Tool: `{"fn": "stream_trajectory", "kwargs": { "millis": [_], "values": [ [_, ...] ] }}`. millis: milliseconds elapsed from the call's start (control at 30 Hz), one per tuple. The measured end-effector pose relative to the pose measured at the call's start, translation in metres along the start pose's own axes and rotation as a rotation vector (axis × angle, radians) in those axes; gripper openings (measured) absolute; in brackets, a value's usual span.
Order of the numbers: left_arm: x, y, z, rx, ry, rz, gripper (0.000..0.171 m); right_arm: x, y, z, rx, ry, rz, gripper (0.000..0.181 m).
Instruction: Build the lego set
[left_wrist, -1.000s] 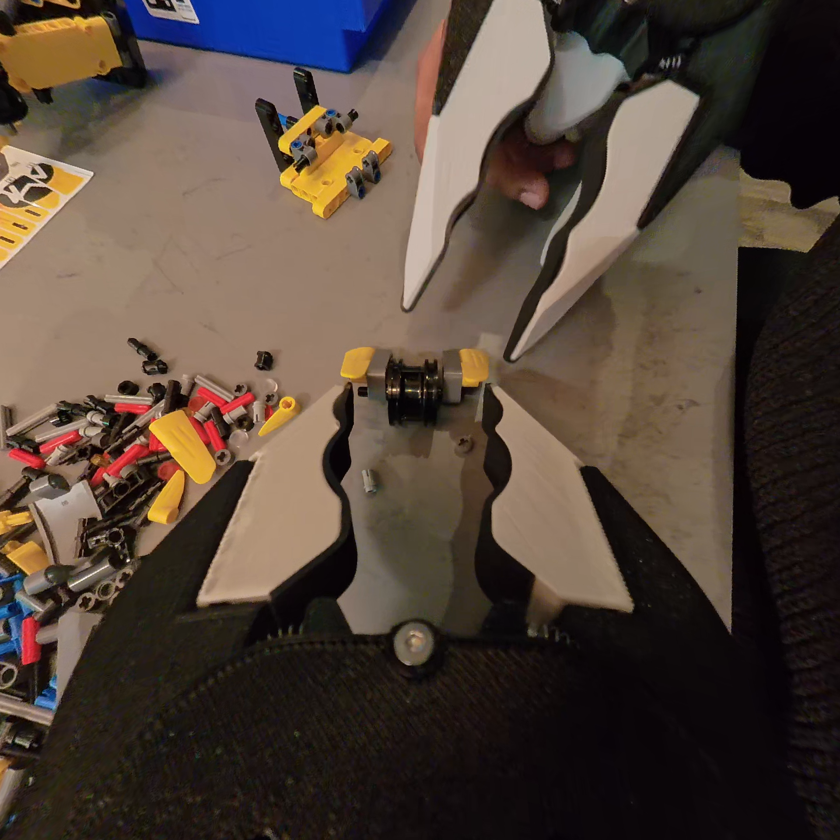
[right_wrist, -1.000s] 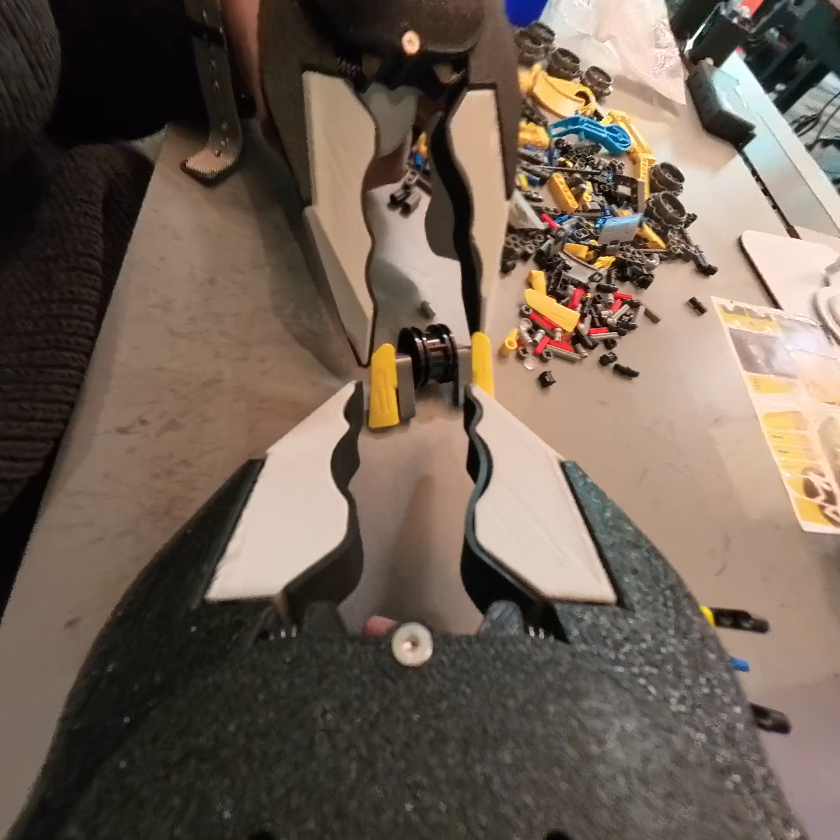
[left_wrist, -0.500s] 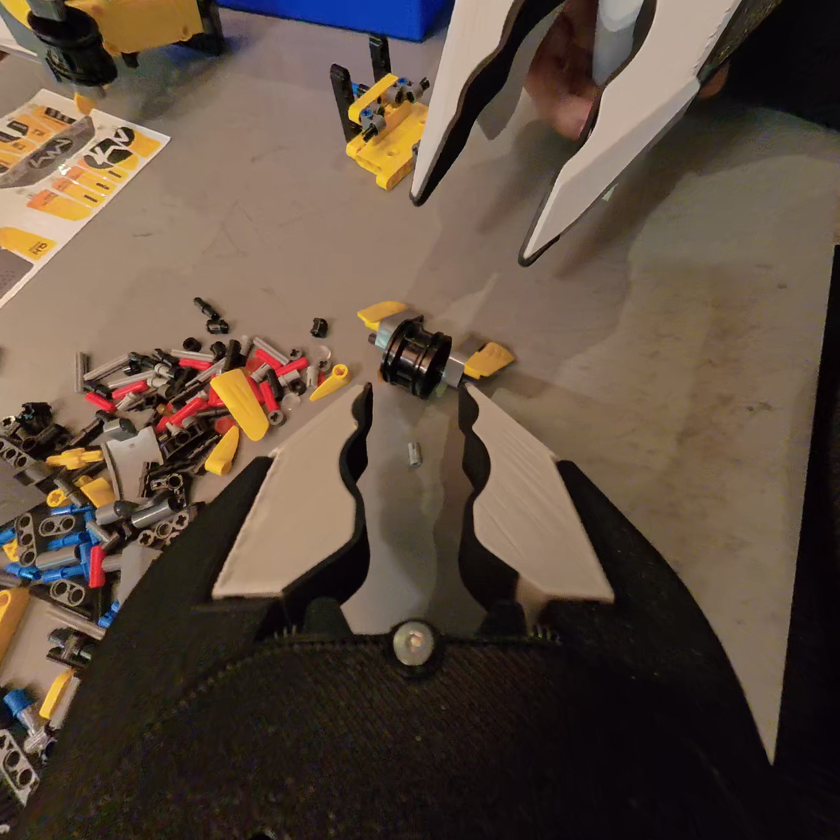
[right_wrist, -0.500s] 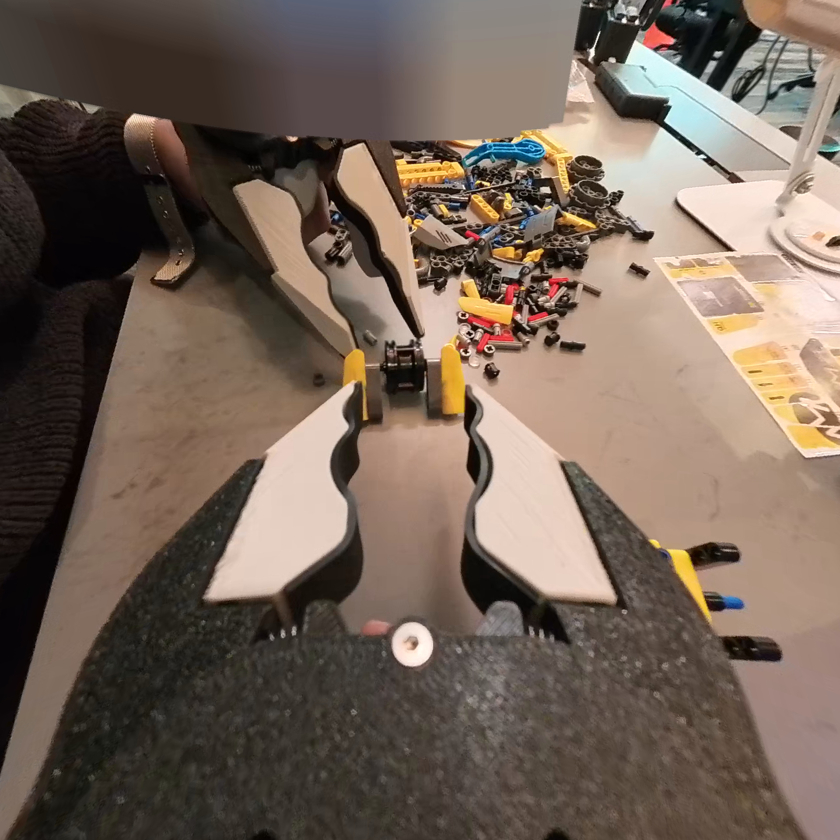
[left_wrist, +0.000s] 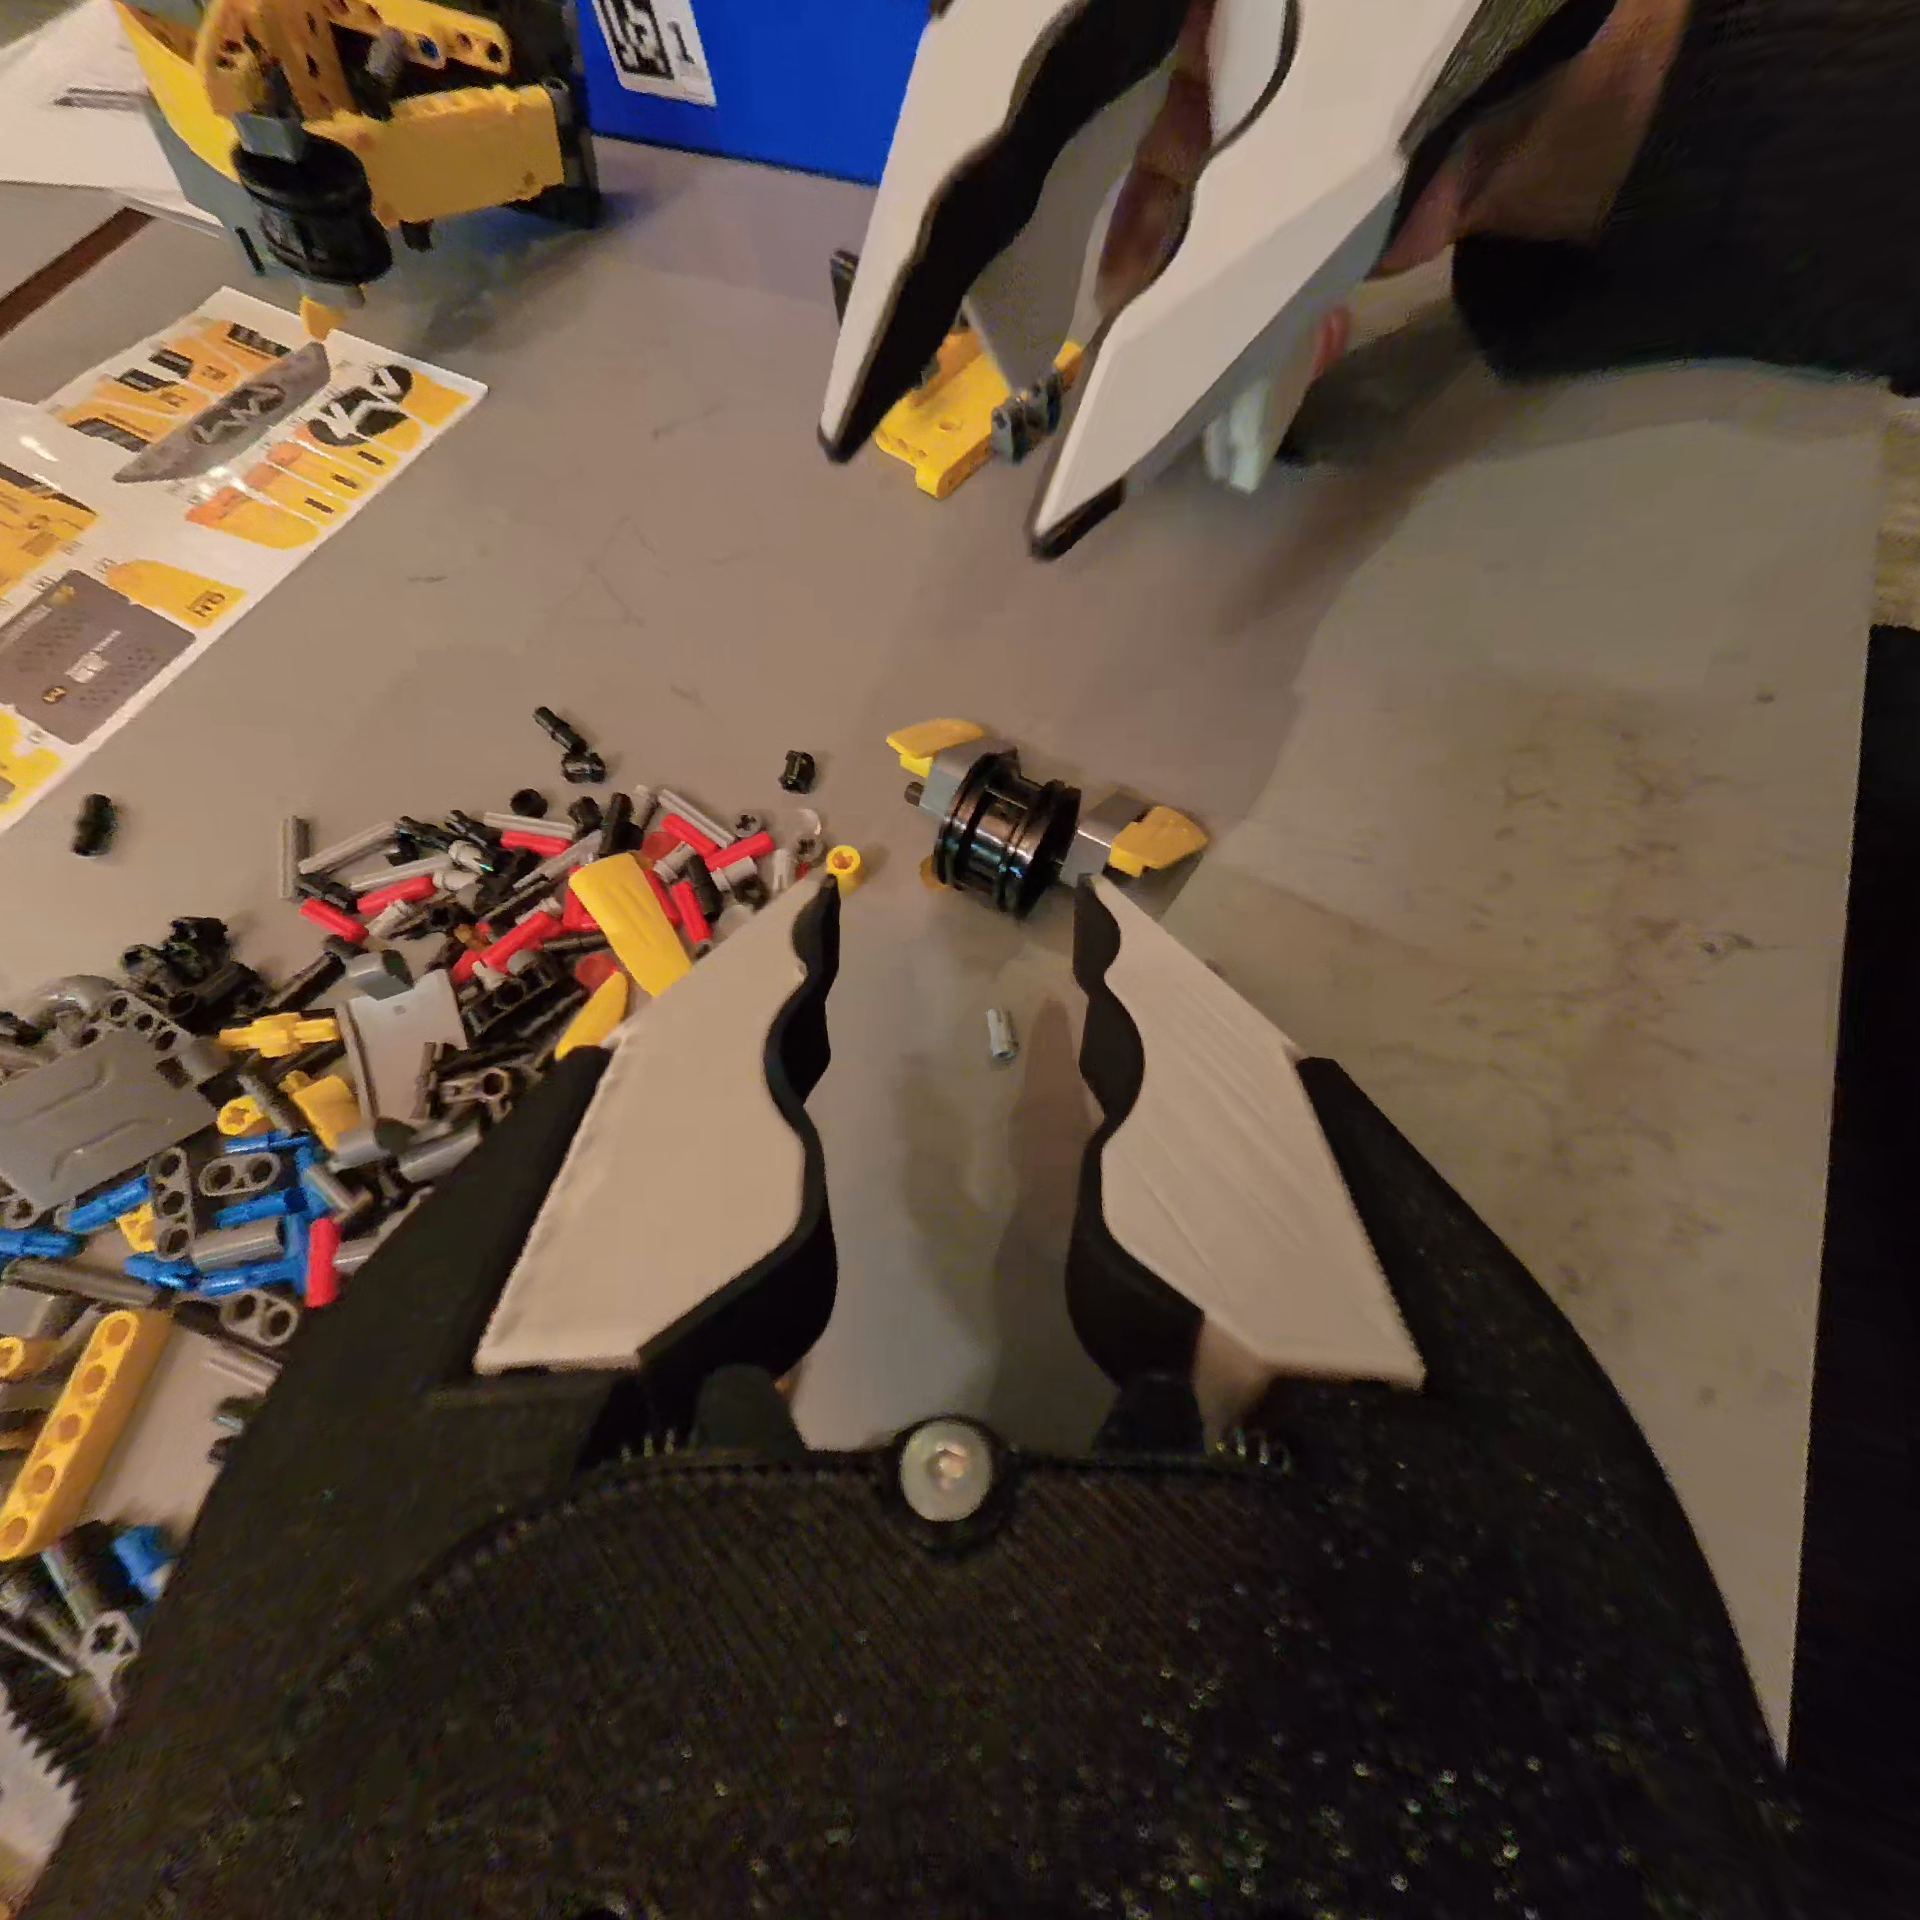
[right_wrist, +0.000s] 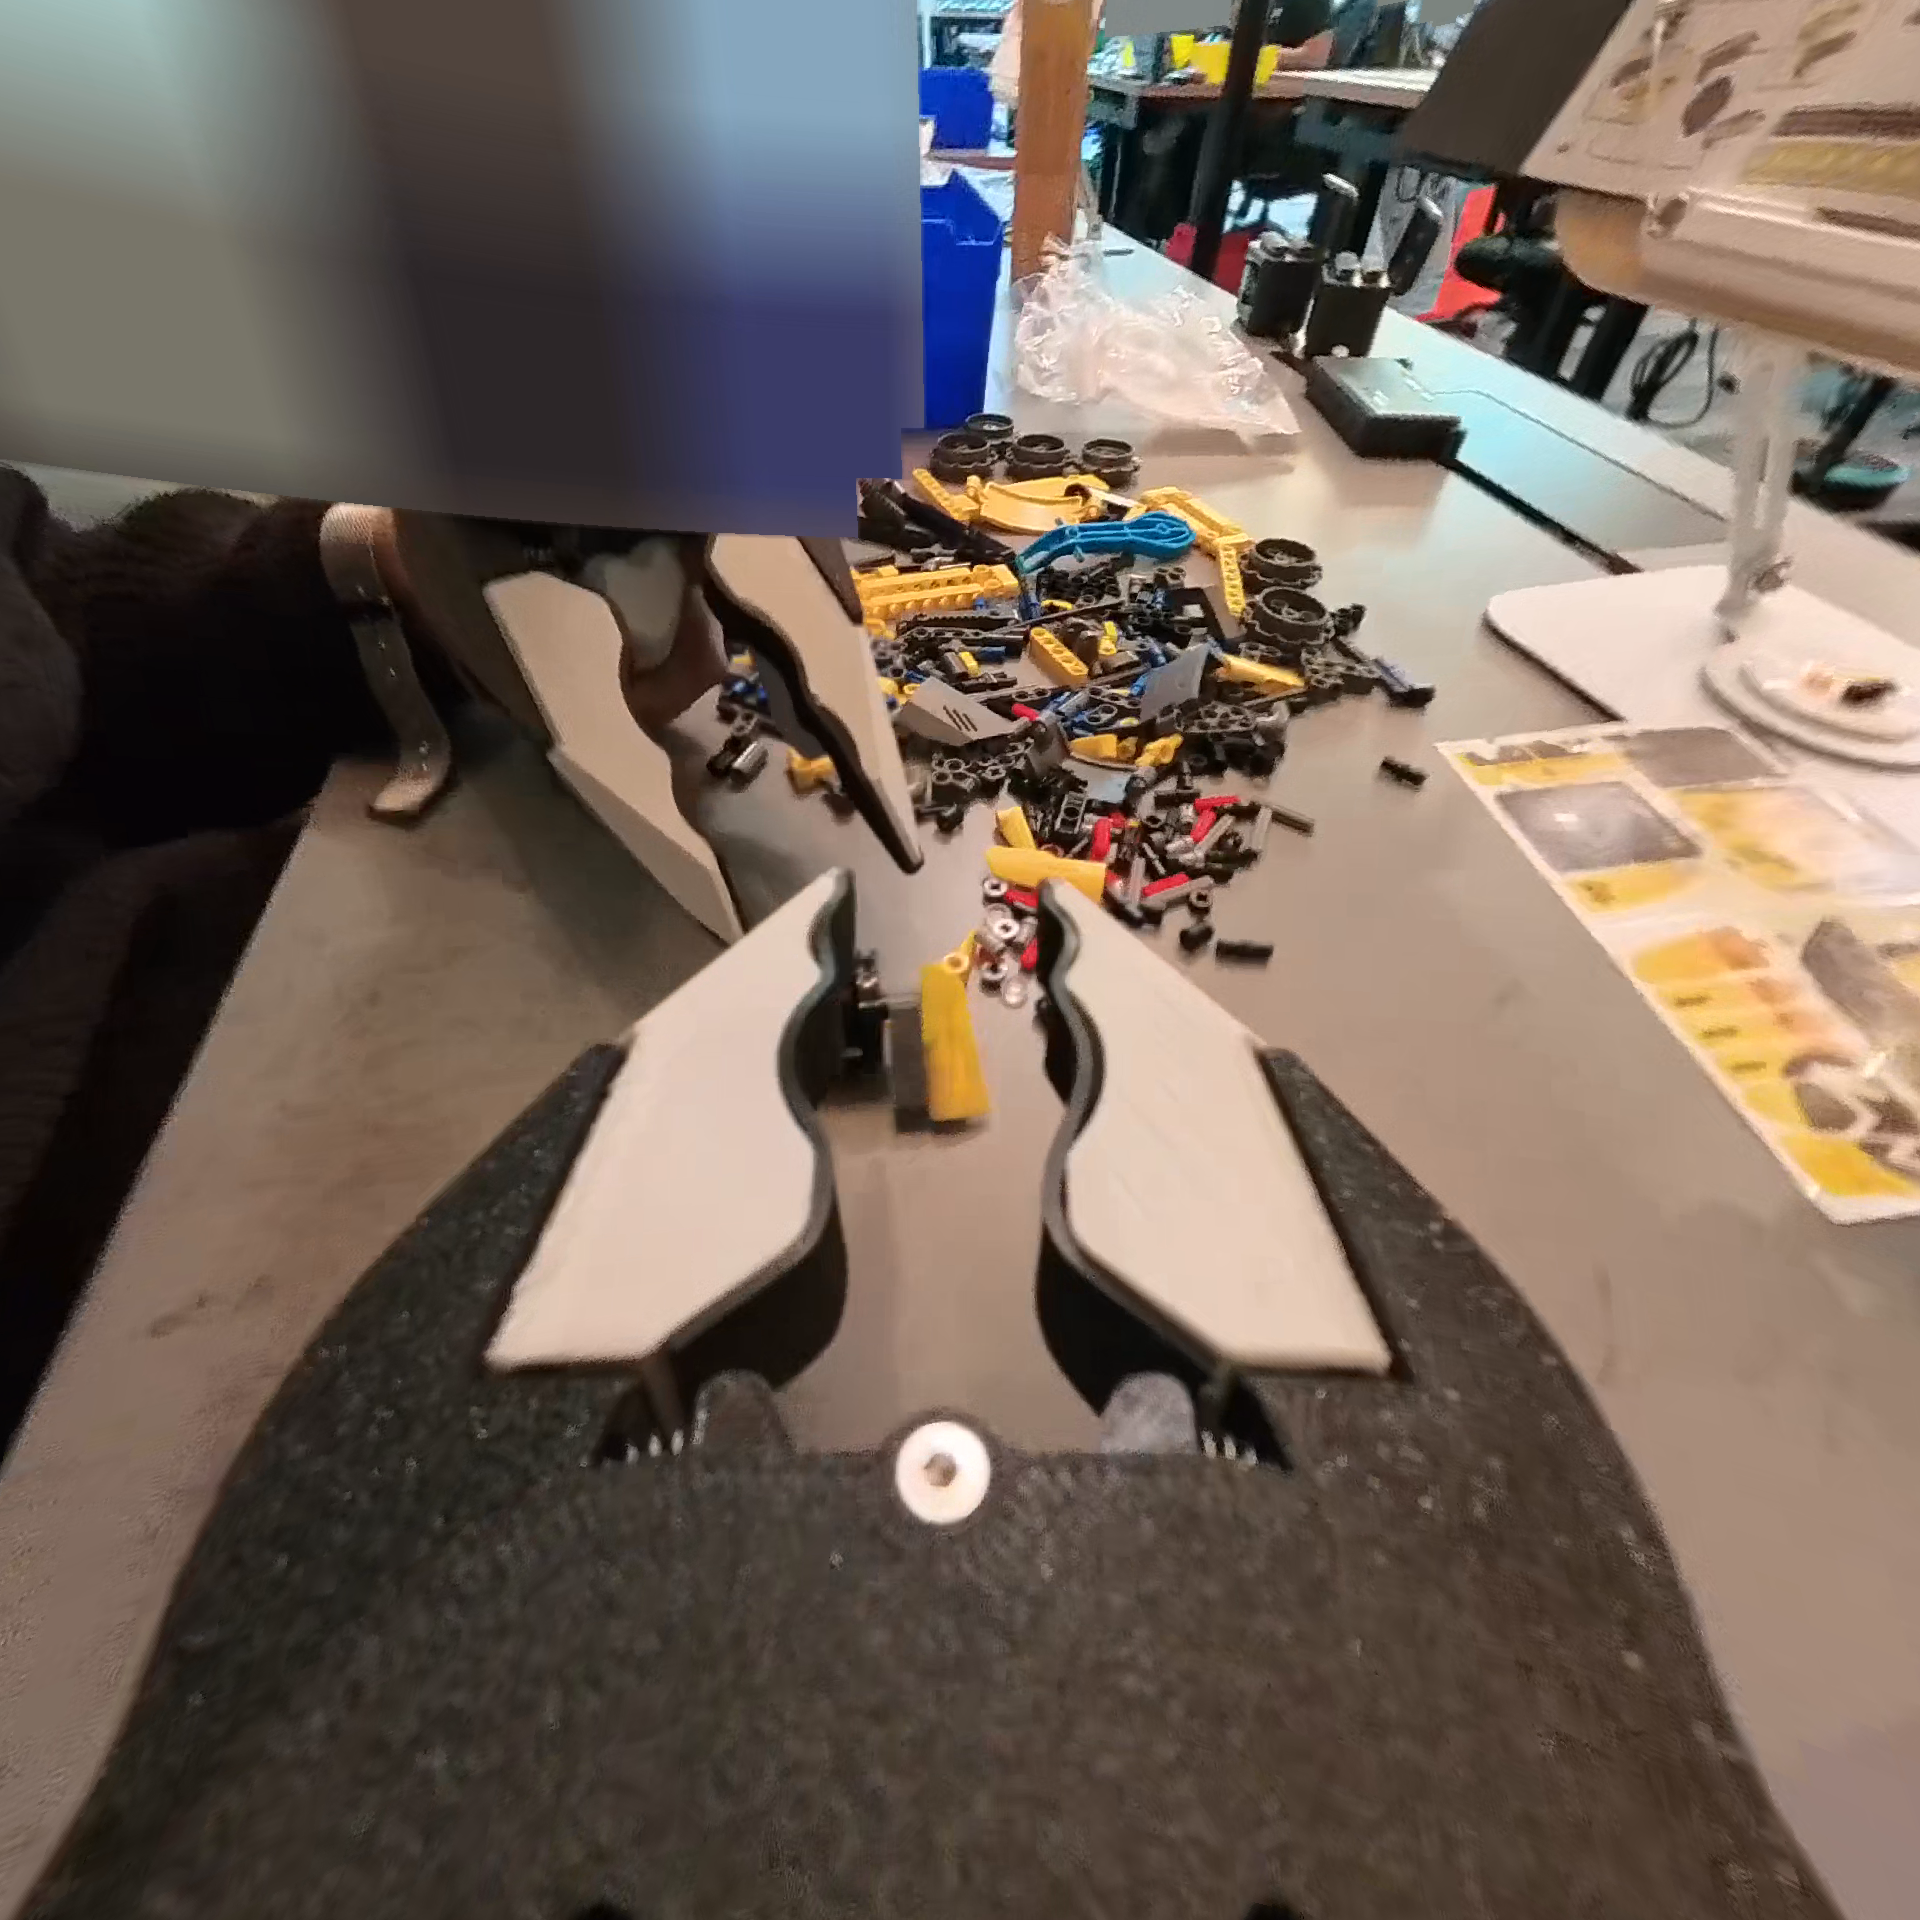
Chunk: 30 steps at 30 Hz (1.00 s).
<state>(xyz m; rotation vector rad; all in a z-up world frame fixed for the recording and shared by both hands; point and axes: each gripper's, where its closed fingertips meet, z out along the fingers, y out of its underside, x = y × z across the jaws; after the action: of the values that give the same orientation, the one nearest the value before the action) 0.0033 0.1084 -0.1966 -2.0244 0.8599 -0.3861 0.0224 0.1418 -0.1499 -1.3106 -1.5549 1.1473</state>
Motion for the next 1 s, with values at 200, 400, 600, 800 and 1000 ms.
{"fn": "stream_trajectory", "kwargs": {
  "millis": [200,400,600,800,1000],
  "values": [
    [-0.026,-0.025,-0.018,0.13,-0.026,-0.091,0.036,0.011,-0.017,0.026,0.003,-0.012,0.013,0.003],
    [-0.043,-0.036,-0.029,0.252,-0.085,-0.161,0.037,-0.003,0.0,0.026,-0.048,-0.064,0.171,0.0],
    [-0.049,-0.037,-0.044,0.331,-0.111,-0.192,0.04,-0.003,0.007,0.022,-0.081,-0.103,0.224,0.0],
    [-0.045,-0.035,-0.042,0.332,-0.065,-0.239,0.045,-0.008,0.008,0.017,-0.081,-0.091,0.147,0.011],
    [-0.048,-0.024,-0.032,0.246,-0.11,-0.199,0.048,-0.013,0.018,0.023,-0.147,-0.118,0.135,0.032]
  ]
}}
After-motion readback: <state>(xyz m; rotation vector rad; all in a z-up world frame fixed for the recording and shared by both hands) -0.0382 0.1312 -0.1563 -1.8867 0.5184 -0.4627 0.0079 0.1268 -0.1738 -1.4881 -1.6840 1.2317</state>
